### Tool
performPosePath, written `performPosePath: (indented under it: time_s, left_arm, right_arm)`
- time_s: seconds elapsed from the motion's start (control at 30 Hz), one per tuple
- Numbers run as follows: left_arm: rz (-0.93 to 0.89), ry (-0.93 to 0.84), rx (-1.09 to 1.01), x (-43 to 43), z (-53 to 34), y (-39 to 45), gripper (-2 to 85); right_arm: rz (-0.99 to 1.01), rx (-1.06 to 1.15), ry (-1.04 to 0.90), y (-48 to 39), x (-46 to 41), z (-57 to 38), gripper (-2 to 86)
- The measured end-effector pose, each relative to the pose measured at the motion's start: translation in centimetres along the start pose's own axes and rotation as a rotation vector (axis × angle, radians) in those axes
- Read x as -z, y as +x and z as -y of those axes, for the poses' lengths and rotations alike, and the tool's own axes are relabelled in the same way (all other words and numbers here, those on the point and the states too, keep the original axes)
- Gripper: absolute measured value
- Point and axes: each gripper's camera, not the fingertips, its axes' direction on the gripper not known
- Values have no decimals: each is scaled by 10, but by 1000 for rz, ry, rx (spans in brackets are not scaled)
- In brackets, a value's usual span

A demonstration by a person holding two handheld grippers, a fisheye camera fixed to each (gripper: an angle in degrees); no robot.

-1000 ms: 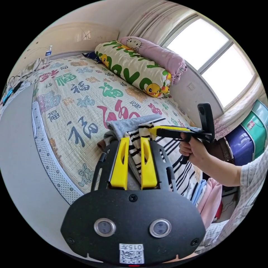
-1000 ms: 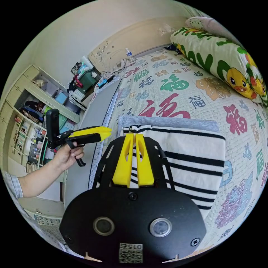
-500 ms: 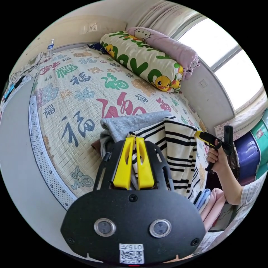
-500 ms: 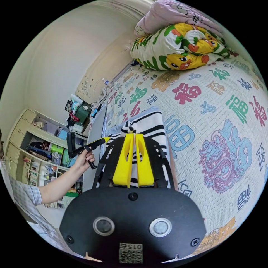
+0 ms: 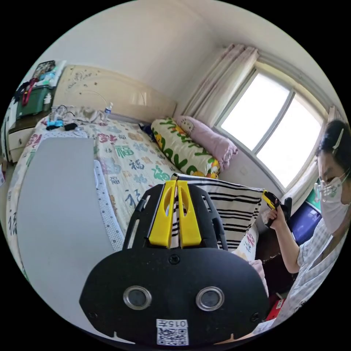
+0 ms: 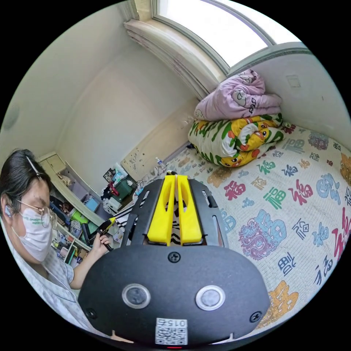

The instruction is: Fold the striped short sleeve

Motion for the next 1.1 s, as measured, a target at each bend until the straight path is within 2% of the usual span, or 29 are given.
performPosePath:
  time_s: [0.2,0.3,0.5,0.67,0.8,0.9,0.97,1.1]
  left_arm:
    - [125,193,-18,177,43,37,-8]
    - [165,231,-39,260,57,56,-8]
    - [214,205,-37,416,67,76,-7]
    - [222,74,47,533,57,79,-7]
    - [176,-60,180,608,46,77,-7]
    - [139,-140,229,632,47,66,-7]
    - [132,-210,276,628,47,50,-7]
    - [191,-362,321,576,31,-2,-7]
  right_arm:
    - [204,60,-30,-101,7,56,1]
    - [288,91,-50,-164,8,71,1]
    - [361,70,-142,-294,11,75,0]
    - [342,-23,-301,-388,21,57,0]
    - [233,-151,-415,-461,40,48,0]
    - [78,-139,-488,-512,35,53,0]
    - [-18,-103,-542,-535,10,57,0]
    - [-238,24,-683,-557,-105,54,0]
